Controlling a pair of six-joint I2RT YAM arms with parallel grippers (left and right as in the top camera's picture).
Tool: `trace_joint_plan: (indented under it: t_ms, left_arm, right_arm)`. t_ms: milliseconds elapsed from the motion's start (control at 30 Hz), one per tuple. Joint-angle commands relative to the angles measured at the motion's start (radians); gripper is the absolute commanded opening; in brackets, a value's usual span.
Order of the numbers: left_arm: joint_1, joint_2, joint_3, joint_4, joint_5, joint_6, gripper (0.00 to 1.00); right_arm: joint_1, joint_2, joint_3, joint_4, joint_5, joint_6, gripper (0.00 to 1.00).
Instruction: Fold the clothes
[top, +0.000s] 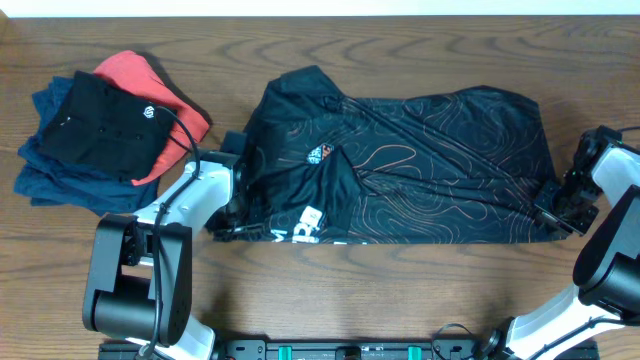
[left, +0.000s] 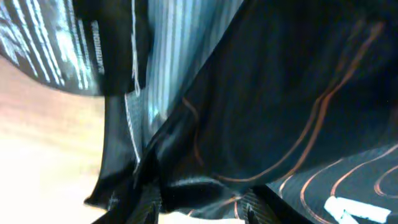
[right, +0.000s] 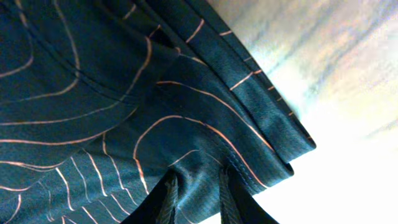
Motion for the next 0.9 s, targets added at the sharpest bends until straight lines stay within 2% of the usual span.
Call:
trace_joint_plan:
  t_ms: [0,167,300,333,400,467,500,567,667,767,867]
  left_arm:
    - [0.002,0.044,-0.055,-0.051,-0.032,-0.018,0.43]
    - [0.002,-0.039,-0.05,-0.064,-0.032,-0.014,0.43]
    - [0.002,-0.176,-0.014,-0.043,-0.032,0.003,0.45]
    - [0.002,-0.212,-0.004,-0.026,-0.032,0.003,0.51]
    - [0.002,-0.285,0.011,0.033,-0.032,0.003,0.73]
    - [0.002,-0.341,0.017,0.112,-0.032,0.003,0.85]
    - [0.002,-0.362,0.018,0.156,-0.032,0.003,0.87]
    - [0.002,-0.386,0.018,0.253,-0.013,0.016,0.87]
    - [0.006,-0.37,0.02,0.402,0.129,0.105,0.87]
    - [0.026,-0.303,0.058,0.487,0.19,0.104,0.88]
    - [0.05,-0.197,0.147,0.501,0.223,0.104,0.88]
  right_arm:
    - [-0.013,0.025,-0.025,-0.011,0.047,0.025,0.21]
    - [-0.009,0.004,-0.024,-0.014,0.033,0.024,0.21]
    - [-0.006,-0.092,-0.008,-0.013,0.002,0.024,0.22]
    - [-0.006,-0.124,0.001,-0.012,-0.013,0.023,0.23]
    - [-0.005,-0.194,0.027,-0.002,-0.061,0.01,0.27]
    - [-0.001,-0.261,0.052,0.041,-0.153,-0.045,0.37]
    - [0.004,-0.288,0.059,0.07,-0.203,-0.075,0.44]
    - [0.013,-0.338,0.064,0.137,-0.299,-0.13,0.56]
    - [0.028,-0.377,0.064,0.222,-0.373,-0.154,0.66]
    - [0.038,-0.378,0.064,0.274,-0.419,-0.153,0.68]
    - [0.044,-0.369,0.063,0.282,-0.425,-0.153,0.69]
